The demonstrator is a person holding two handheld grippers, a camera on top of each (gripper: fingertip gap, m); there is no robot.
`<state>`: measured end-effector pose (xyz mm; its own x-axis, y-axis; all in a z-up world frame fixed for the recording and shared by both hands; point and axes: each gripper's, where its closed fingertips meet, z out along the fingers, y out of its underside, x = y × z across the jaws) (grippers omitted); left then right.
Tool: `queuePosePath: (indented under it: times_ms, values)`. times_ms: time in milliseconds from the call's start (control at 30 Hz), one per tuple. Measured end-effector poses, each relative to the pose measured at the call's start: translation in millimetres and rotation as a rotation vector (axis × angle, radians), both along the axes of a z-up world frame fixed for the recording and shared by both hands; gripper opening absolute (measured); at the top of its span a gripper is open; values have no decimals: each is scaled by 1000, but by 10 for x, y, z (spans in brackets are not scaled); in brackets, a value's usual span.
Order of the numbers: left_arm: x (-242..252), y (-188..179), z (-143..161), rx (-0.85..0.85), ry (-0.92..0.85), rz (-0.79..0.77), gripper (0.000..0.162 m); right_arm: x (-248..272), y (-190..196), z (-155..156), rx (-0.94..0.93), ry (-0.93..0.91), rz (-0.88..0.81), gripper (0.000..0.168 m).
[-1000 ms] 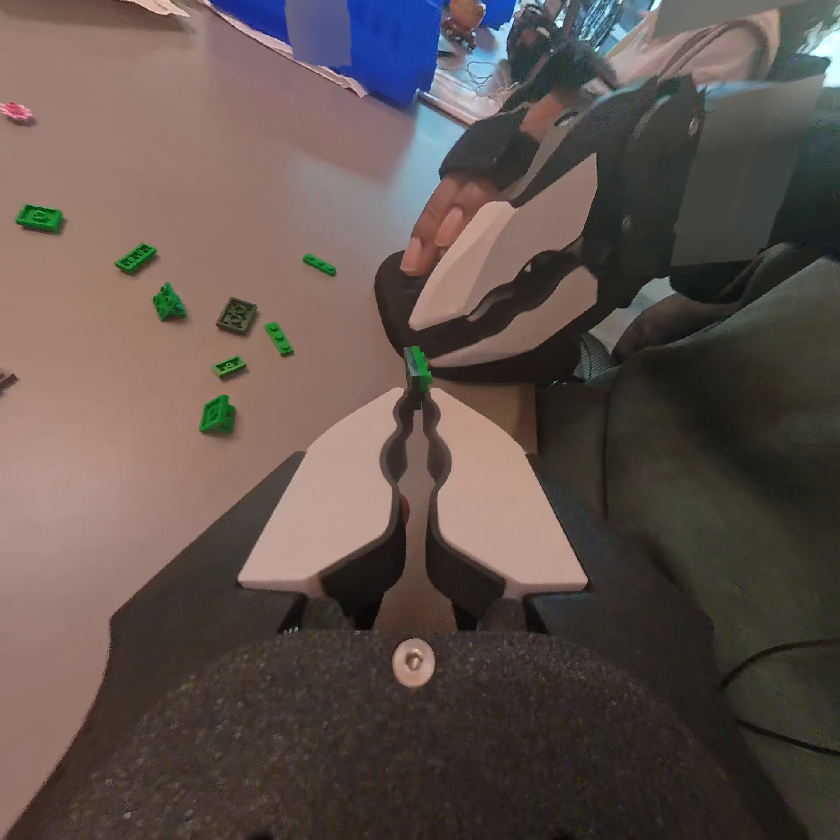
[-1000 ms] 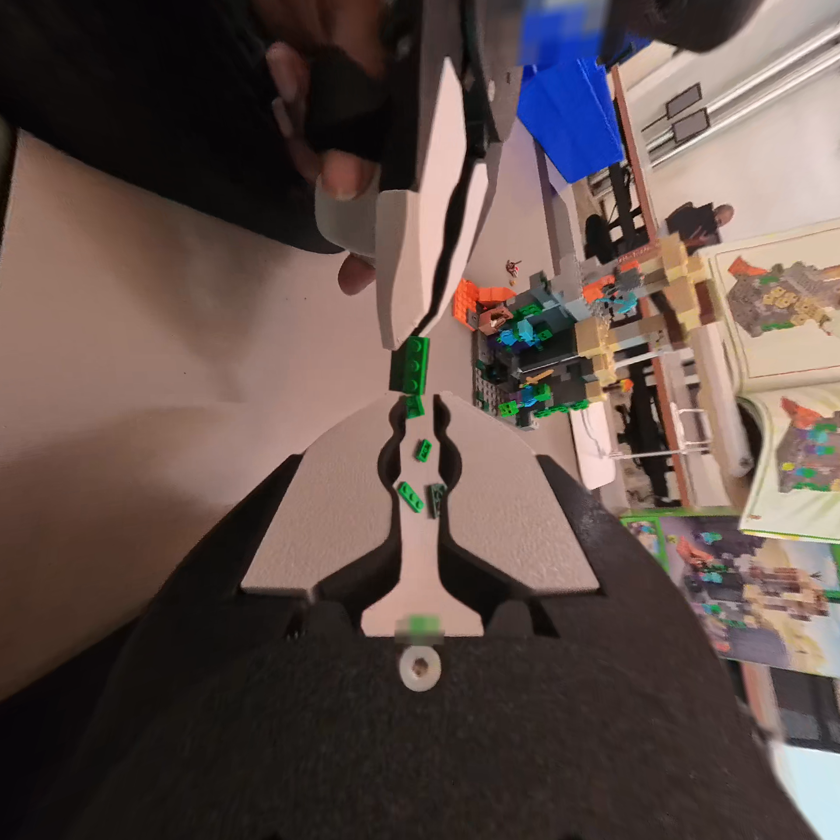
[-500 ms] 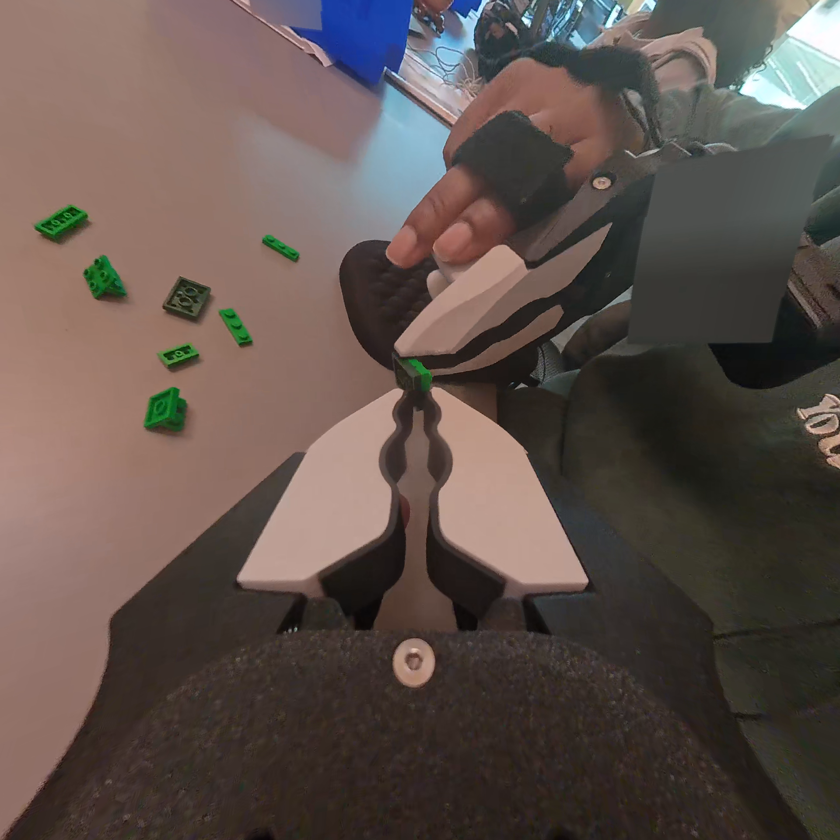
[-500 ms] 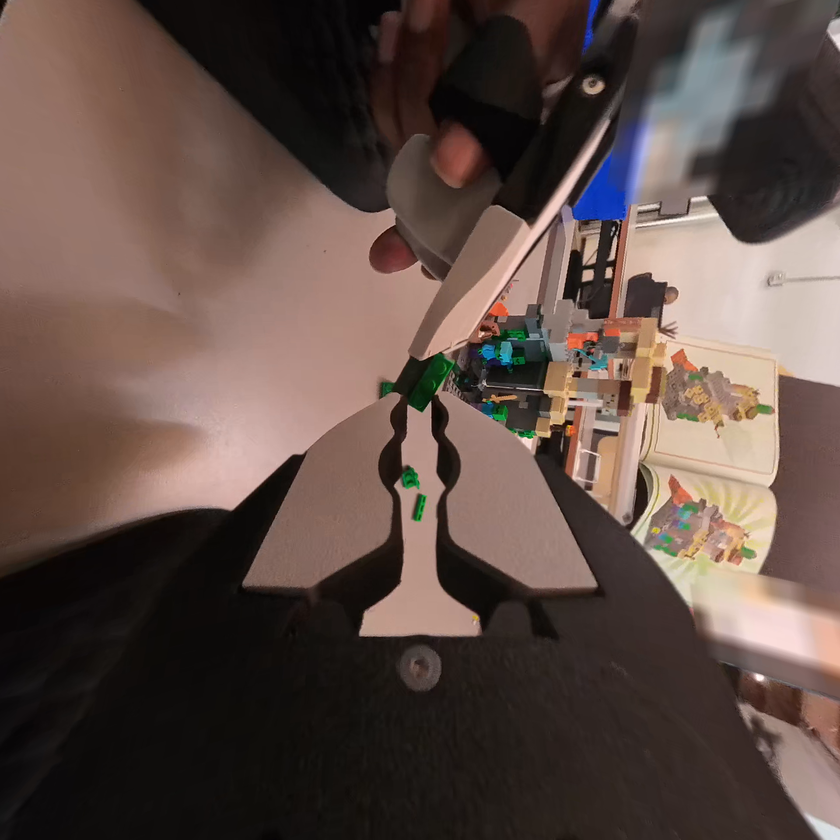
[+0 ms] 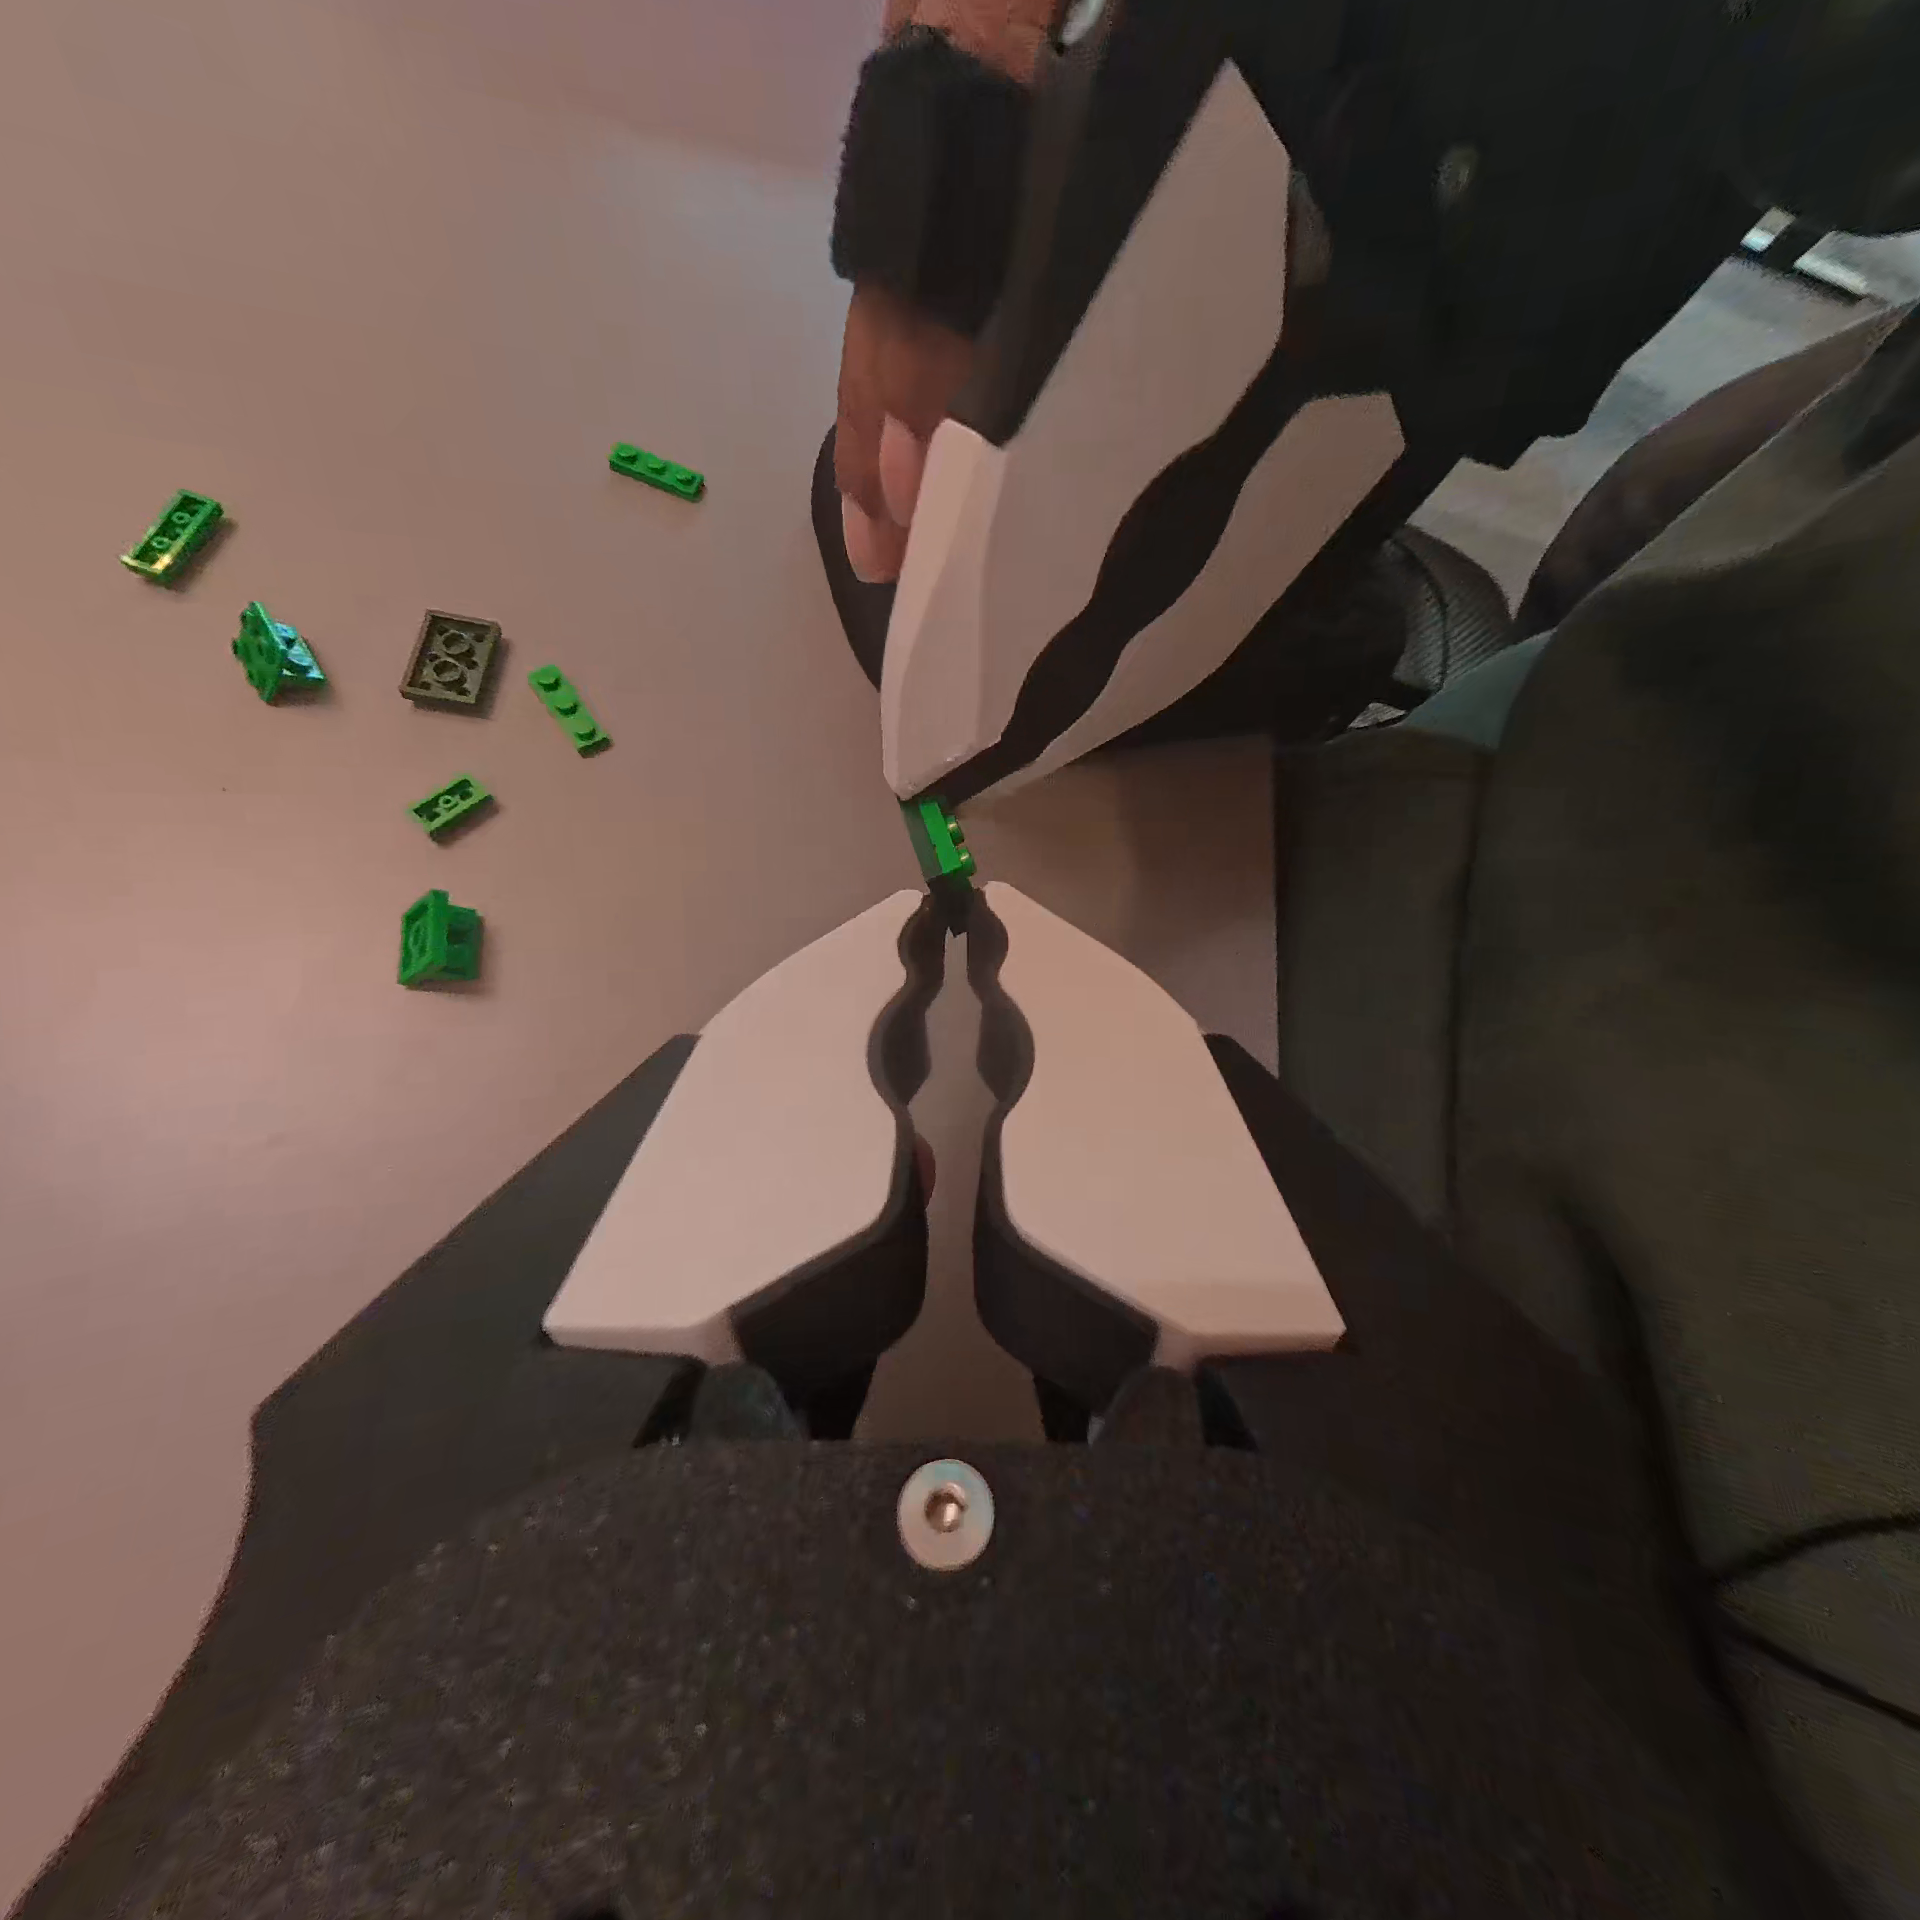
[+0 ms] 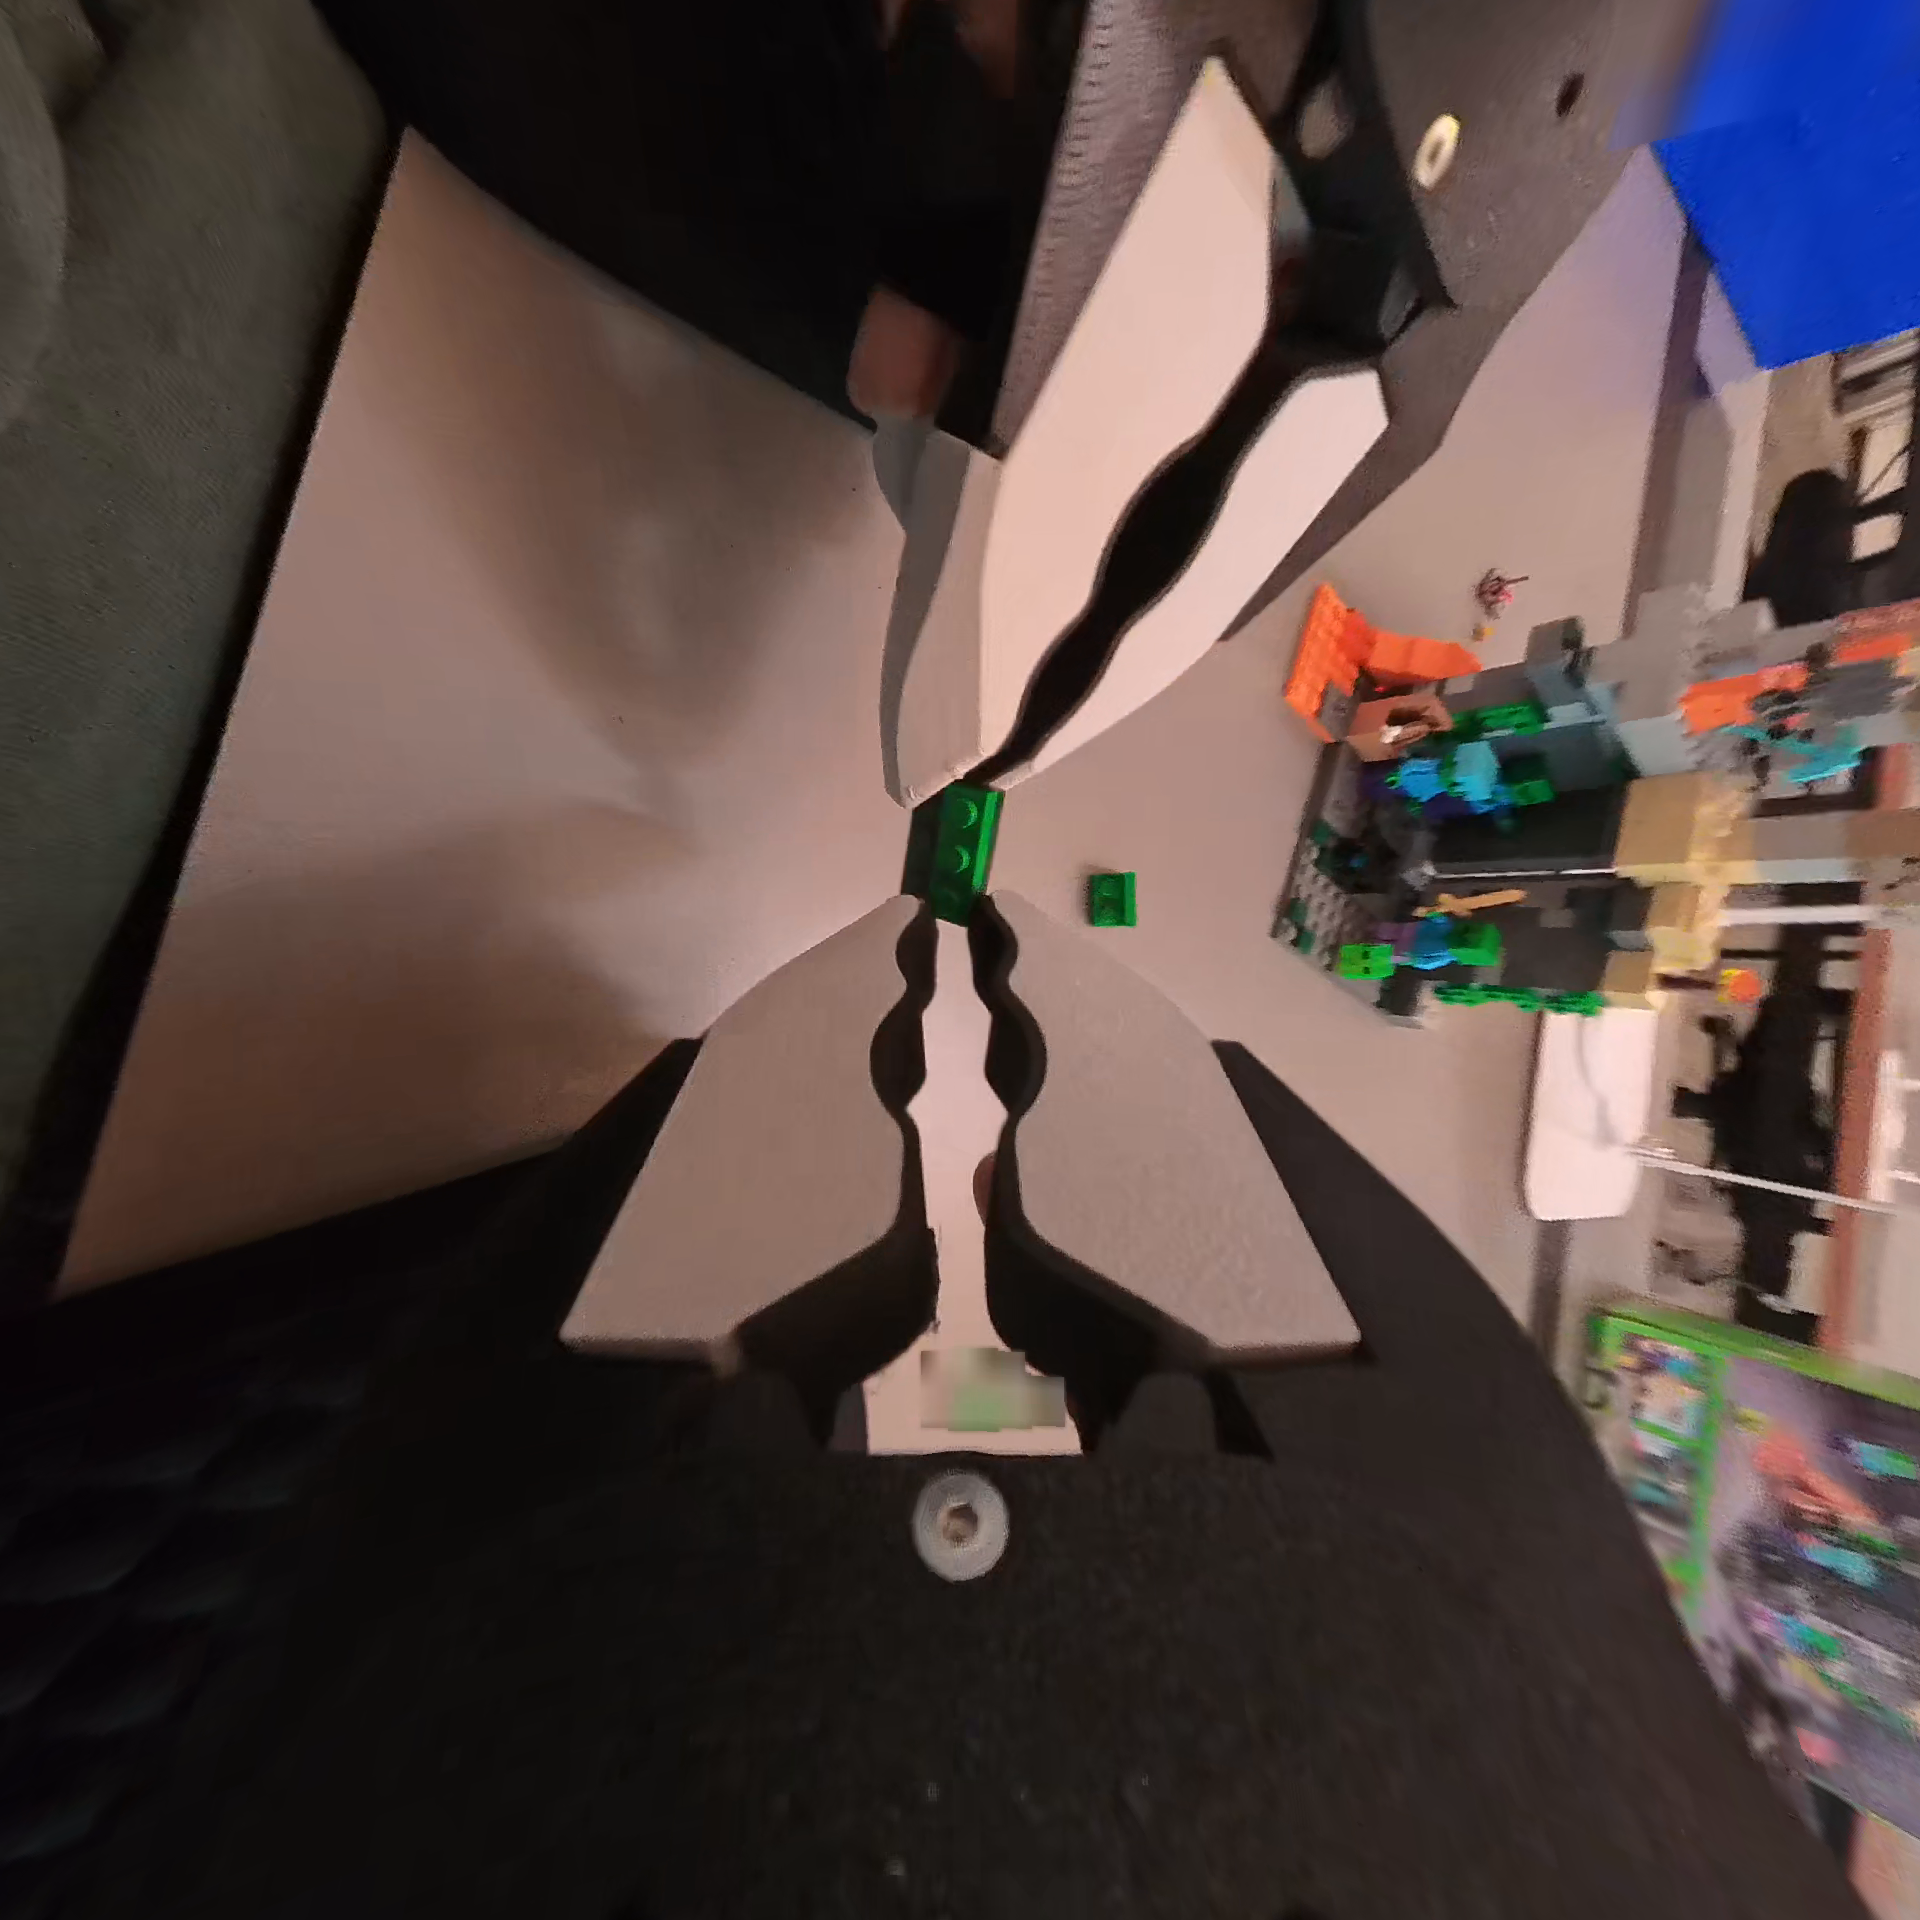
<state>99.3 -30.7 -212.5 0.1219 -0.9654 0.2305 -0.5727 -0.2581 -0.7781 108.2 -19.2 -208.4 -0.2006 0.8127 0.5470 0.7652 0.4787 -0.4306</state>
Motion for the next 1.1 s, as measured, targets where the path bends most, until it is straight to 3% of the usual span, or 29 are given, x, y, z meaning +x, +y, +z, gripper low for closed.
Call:
queuePosePath:
  times_ms: [100, 233, 533, 933, 1100]
  values:
    - [-34, 62, -65, 84, 47, 9, 4, 14, -37, -13, -122, 45, -14, 0]
    - [-11, 54, -33, 54, 20, 19, 4, -1, -9, 37, -46, 63, -2, 0]
    - [12, 115, 130, -198, -142, 96, 4, -60, 78, 122, 166, 99, -61, 16]
    - [-11, -20, 109, -20, -28, 10, 4, -123, -28, 150, 169, 18, 13, 7]
    - [-8, -78, 49, 80, 24, -46, 5, -110, -78, 96, 56, 26, 45, 7]
